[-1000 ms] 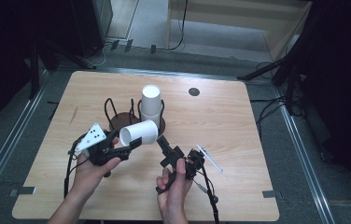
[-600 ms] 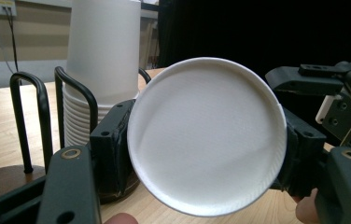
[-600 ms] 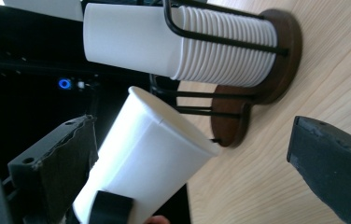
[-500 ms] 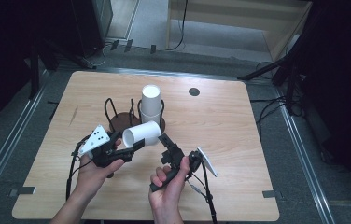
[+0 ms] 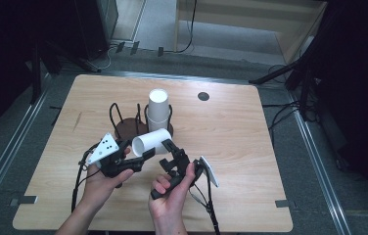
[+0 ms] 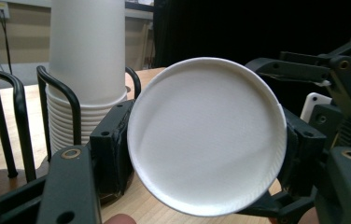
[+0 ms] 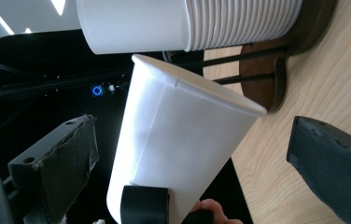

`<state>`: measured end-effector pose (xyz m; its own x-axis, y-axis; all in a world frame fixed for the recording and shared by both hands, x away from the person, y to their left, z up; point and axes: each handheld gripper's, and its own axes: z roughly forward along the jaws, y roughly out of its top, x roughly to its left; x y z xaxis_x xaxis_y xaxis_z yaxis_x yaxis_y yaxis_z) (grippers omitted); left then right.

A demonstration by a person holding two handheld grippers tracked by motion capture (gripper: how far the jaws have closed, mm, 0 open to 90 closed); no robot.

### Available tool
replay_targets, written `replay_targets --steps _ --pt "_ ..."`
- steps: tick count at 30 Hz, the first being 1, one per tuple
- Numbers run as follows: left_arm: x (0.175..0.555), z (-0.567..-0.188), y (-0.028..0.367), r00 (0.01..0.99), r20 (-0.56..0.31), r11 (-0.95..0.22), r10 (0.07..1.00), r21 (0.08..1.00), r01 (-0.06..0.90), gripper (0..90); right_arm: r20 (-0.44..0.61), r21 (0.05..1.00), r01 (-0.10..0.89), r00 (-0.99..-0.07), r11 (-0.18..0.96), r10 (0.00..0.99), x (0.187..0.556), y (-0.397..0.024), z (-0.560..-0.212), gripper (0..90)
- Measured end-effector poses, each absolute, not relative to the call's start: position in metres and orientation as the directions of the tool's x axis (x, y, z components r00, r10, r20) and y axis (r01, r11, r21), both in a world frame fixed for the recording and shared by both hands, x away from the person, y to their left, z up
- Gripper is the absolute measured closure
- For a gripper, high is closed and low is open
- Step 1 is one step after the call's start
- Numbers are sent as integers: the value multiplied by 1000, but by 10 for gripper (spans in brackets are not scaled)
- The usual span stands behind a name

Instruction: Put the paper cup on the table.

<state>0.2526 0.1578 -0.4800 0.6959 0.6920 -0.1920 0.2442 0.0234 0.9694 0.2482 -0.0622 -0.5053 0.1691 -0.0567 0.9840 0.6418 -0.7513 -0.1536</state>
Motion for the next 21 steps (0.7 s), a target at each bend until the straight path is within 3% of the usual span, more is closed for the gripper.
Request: replay_targets --steps 21 --pt "249 -482 148 717 -171 -4 676 972 235 331 965 -257 636 211 -728 -157 264 -53 -516 76"
